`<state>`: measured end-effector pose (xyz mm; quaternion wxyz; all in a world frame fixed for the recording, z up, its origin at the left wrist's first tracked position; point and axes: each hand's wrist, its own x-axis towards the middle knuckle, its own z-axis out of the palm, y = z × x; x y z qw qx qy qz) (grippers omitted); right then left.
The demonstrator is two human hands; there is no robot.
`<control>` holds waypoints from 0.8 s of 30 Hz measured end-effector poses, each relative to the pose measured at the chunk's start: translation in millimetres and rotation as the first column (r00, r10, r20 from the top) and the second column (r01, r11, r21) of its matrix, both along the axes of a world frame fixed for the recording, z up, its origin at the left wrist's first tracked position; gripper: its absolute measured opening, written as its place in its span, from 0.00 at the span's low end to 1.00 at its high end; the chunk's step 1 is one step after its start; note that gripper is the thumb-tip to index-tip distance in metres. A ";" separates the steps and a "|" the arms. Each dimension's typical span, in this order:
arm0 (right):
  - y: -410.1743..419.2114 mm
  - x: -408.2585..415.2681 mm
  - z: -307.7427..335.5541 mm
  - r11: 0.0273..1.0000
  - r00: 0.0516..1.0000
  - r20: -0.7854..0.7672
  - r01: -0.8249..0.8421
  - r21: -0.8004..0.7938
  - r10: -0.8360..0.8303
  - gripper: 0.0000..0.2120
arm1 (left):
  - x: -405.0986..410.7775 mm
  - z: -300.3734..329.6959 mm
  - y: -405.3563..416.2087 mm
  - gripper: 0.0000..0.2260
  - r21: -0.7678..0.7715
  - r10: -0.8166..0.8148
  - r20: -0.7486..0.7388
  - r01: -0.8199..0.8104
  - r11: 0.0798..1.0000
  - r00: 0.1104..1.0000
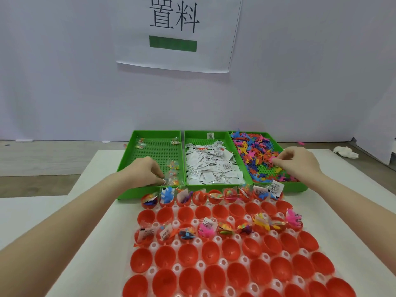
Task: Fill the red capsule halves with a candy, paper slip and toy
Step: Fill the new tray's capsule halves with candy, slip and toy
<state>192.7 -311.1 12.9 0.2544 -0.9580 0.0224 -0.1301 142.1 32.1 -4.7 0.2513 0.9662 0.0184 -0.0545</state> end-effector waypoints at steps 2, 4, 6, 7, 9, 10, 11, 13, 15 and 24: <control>1.3 0.5 -0.3 0.998 0.998 0.065 -0.013 0.063 0.009 0.09 | -1.8 0.3 0.7 0.04 -0.032 0.007 -0.001 -0.007 0.999 1.000; 3.7 0.1 1.1 0.990 0.993 0.120 -0.001 0.140 -0.016 0.08 | -3.8 0.1 1.8 0.05 -0.038 -0.001 0.009 0.001 0.999 1.000; 6.6 0.0 4.0 0.971 0.989 0.134 0.024 0.239 -0.058 0.07 | -6.0 -0.7 3.5 0.07 -0.084 0.025 0.049 -0.020 0.996 0.998; 8.9 0.1 5.7 0.954 0.990 0.126 0.022 0.300 -0.062 0.07 | -7.7 -1.2 4.6 0.07 -0.128 0.054 0.079 -0.044 0.991 0.995; 15.0 -1.6 8.9 0.906 0.993 0.107 -0.007 0.423 -0.043 0.04 | -11.1 -2.3 6.3 0.09 -0.228 0.145 0.166 -0.106 0.968 0.975; 19.4 -2.1 10.3 0.884 0.994 0.106 -0.029 0.467 -0.023 0.04 | -12.7 -2.9 7.6 0.08 -0.299 0.202 0.208 -0.134 0.945 0.957; 24.4 -2.2 11.8 0.870 0.995 0.103 -0.051 0.490 0.001 0.07 | -14.5 -3.4 8.9 0.08 -0.392 0.261 0.233 -0.155 0.907 0.937; 37.1 -2.4 14.9 0.864 0.996 0.060 -0.085 0.497 0.063 0.11 | -18.1 -2.8 11.1 0.07 -0.568 0.361 0.217 -0.183 0.802 0.907; 51.3 -1.7 18.7 0.872 0.988 -0.017 -0.126 0.474 0.152 0.11 | -21.7 -2.5 11.2 0.10 -0.656 0.423 0.185 -0.209 0.725 0.887; 92.2 -14.1 15.9 0.900 0.899 -0.261 -0.401 -0.171 0.351 0.17 | -71.2 18.0 2.6 0.11 -0.908 0.510 0.092 -0.138 0.395 0.855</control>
